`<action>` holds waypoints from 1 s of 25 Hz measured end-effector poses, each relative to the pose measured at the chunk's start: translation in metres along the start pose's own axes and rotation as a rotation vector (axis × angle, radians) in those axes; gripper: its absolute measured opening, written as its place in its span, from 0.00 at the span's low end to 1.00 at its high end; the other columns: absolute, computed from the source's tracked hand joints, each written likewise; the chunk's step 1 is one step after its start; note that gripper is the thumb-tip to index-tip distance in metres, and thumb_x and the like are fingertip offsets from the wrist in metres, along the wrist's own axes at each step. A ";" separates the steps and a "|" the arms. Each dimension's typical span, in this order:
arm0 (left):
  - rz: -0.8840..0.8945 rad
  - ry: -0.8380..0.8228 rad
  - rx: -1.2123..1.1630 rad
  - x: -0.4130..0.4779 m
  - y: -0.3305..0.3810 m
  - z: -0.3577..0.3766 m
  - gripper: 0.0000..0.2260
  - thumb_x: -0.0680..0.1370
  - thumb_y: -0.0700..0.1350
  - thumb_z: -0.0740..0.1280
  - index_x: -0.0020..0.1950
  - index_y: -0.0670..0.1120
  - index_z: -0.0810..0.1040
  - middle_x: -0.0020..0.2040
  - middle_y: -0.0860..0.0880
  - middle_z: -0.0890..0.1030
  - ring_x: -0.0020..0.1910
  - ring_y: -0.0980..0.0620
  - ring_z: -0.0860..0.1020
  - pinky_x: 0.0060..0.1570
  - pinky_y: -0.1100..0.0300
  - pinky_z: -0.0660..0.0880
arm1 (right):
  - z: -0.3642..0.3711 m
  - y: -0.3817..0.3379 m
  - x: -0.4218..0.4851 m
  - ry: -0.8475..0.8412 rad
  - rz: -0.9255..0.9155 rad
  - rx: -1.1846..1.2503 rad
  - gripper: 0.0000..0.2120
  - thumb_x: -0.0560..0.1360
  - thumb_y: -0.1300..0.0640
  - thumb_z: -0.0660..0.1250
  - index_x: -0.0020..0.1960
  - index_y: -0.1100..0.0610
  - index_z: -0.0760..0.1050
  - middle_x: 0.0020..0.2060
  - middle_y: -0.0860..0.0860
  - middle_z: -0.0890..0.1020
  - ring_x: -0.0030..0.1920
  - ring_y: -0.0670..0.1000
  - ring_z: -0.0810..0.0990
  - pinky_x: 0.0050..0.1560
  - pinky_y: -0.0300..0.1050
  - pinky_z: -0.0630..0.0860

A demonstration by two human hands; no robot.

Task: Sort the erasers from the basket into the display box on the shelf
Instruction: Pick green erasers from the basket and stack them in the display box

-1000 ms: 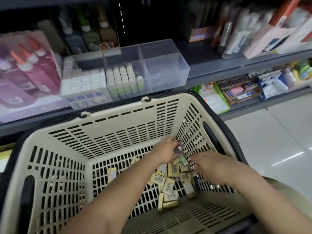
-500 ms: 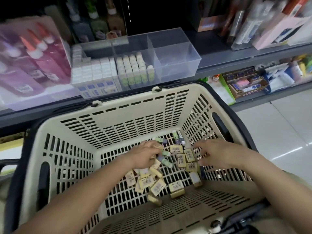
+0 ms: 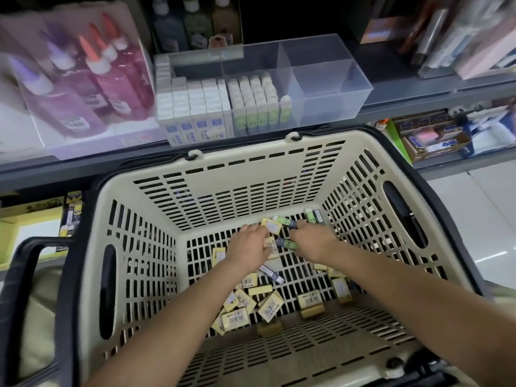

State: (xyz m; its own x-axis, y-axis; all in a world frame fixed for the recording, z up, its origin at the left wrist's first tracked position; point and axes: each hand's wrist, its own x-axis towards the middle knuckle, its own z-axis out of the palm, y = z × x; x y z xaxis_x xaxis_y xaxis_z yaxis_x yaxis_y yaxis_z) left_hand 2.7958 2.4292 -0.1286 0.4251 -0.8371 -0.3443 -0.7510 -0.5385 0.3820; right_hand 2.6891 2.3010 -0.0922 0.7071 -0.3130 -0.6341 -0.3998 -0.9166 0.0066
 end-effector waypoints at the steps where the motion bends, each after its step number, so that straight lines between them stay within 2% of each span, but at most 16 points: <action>1: 0.020 -0.007 -0.023 -0.001 -0.001 0.000 0.19 0.76 0.53 0.64 0.64 0.47 0.70 0.61 0.48 0.73 0.62 0.47 0.69 0.59 0.53 0.67 | 0.003 0.003 0.003 0.031 -0.011 0.035 0.12 0.74 0.51 0.65 0.54 0.56 0.74 0.53 0.53 0.73 0.49 0.52 0.77 0.39 0.44 0.70; 3: 0.099 -0.025 -0.055 -0.003 0.002 0.000 0.24 0.75 0.55 0.66 0.68 0.48 0.67 0.65 0.49 0.71 0.64 0.48 0.69 0.62 0.52 0.67 | 0.000 0.010 0.007 0.049 -0.007 0.257 0.07 0.73 0.52 0.66 0.48 0.55 0.75 0.46 0.50 0.76 0.46 0.51 0.77 0.40 0.43 0.73; 5: 0.159 -0.011 -0.122 -0.005 0.005 0.002 0.21 0.76 0.54 0.66 0.67 0.49 0.70 0.64 0.50 0.74 0.62 0.49 0.71 0.60 0.54 0.68 | -0.008 0.014 0.010 0.053 -0.007 0.552 0.04 0.72 0.53 0.69 0.44 0.53 0.76 0.39 0.48 0.78 0.42 0.49 0.77 0.38 0.40 0.73; 7: 0.077 -0.003 -0.304 -0.004 0.006 0.001 0.14 0.77 0.51 0.65 0.62 0.50 0.74 0.57 0.51 0.78 0.57 0.50 0.76 0.53 0.58 0.72 | -0.015 0.014 0.010 0.047 -0.009 0.808 0.03 0.71 0.55 0.72 0.42 0.52 0.78 0.39 0.48 0.80 0.41 0.48 0.77 0.41 0.37 0.73; 9: 0.009 -0.035 -0.406 -0.001 0.006 -0.001 0.18 0.77 0.51 0.66 0.65 0.49 0.72 0.59 0.50 0.78 0.57 0.50 0.77 0.51 0.61 0.70 | -0.018 0.014 0.012 0.014 -0.014 0.978 0.03 0.72 0.56 0.71 0.41 0.50 0.77 0.40 0.46 0.81 0.41 0.46 0.78 0.43 0.37 0.74; 11: -0.061 -0.042 -0.552 0.000 0.004 -0.005 0.19 0.77 0.48 0.66 0.67 0.48 0.71 0.59 0.48 0.78 0.53 0.50 0.78 0.49 0.61 0.71 | -0.020 0.012 0.019 0.030 0.004 0.966 0.04 0.76 0.53 0.65 0.43 0.50 0.76 0.39 0.46 0.81 0.40 0.45 0.79 0.41 0.38 0.75; 13: -0.146 -0.013 -0.756 0.004 0.001 -0.011 0.16 0.77 0.46 0.67 0.64 0.48 0.74 0.53 0.47 0.79 0.42 0.52 0.77 0.42 0.59 0.73 | -0.017 0.013 0.030 0.159 0.096 0.767 0.10 0.80 0.52 0.58 0.50 0.56 0.75 0.41 0.51 0.79 0.40 0.50 0.78 0.43 0.45 0.75; 15: -0.198 0.002 -0.879 0.006 -0.005 -0.017 0.14 0.75 0.45 0.69 0.61 0.48 0.77 0.50 0.48 0.78 0.39 0.55 0.73 0.42 0.59 0.73 | -0.011 0.012 0.035 0.215 0.152 0.480 0.12 0.79 0.53 0.58 0.58 0.58 0.71 0.50 0.54 0.77 0.47 0.55 0.77 0.46 0.48 0.73; 16: -0.229 0.000 -0.934 0.007 -0.007 -0.019 0.12 0.75 0.44 0.70 0.58 0.47 0.78 0.48 0.48 0.77 0.39 0.56 0.72 0.41 0.60 0.73 | -0.007 0.010 0.035 0.193 0.137 0.356 0.13 0.78 0.53 0.60 0.60 0.57 0.69 0.54 0.55 0.75 0.51 0.57 0.77 0.46 0.48 0.72; 17: -0.271 -0.009 -0.992 0.006 -0.009 -0.021 0.10 0.74 0.43 0.70 0.55 0.47 0.79 0.46 0.48 0.76 0.37 0.56 0.72 0.38 0.62 0.72 | -0.002 0.009 0.035 0.164 0.111 0.272 0.14 0.77 0.53 0.61 0.60 0.57 0.69 0.56 0.55 0.74 0.53 0.58 0.77 0.44 0.48 0.71; 19: -0.363 -0.034 -1.113 0.006 -0.012 -0.024 0.07 0.73 0.40 0.71 0.50 0.46 0.79 0.43 0.46 0.77 0.34 0.55 0.72 0.33 0.62 0.71 | -0.001 0.007 0.033 0.159 0.088 0.239 0.12 0.76 0.53 0.62 0.56 0.58 0.70 0.53 0.56 0.77 0.51 0.57 0.78 0.41 0.45 0.69; 21: -0.434 -0.048 -1.202 0.005 -0.016 -0.027 0.06 0.74 0.41 0.70 0.50 0.46 0.78 0.43 0.46 0.79 0.34 0.54 0.73 0.32 0.63 0.71 | -0.009 0.008 0.031 0.189 0.123 0.371 0.07 0.75 0.54 0.64 0.46 0.57 0.72 0.43 0.55 0.79 0.45 0.55 0.78 0.39 0.44 0.72; 23: -0.485 -0.076 -1.293 0.004 -0.020 -0.029 0.05 0.75 0.41 0.68 0.50 0.46 0.77 0.40 0.47 0.79 0.35 0.54 0.75 0.32 0.63 0.71 | -0.019 0.009 0.027 0.150 0.172 0.676 0.09 0.74 0.56 0.67 0.38 0.57 0.72 0.33 0.52 0.79 0.39 0.52 0.80 0.39 0.44 0.75; 25: -0.505 -0.134 -1.398 0.003 -0.018 -0.031 0.04 0.75 0.40 0.68 0.49 0.46 0.76 0.38 0.48 0.79 0.36 0.53 0.76 0.32 0.62 0.71 | -0.026 0.000 0.016 0.046 0.172 1.060 0.07 0.73 0.59 0.70 0.38 0.57 0.73 0.34 0.51 0.81 0.36 0.47 0.81 0.34 0.38 0.78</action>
State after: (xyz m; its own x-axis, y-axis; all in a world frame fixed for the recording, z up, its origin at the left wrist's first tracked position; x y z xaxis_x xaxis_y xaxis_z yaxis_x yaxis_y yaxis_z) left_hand 2.8259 2.4335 -0.1091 0.3793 -0.5659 -0.7321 0.5700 -0.4803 0.6666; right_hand 2.7158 2.2892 -0.0823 0.6057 -0.4465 -0.6587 -0.7824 -0.1830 -0.5953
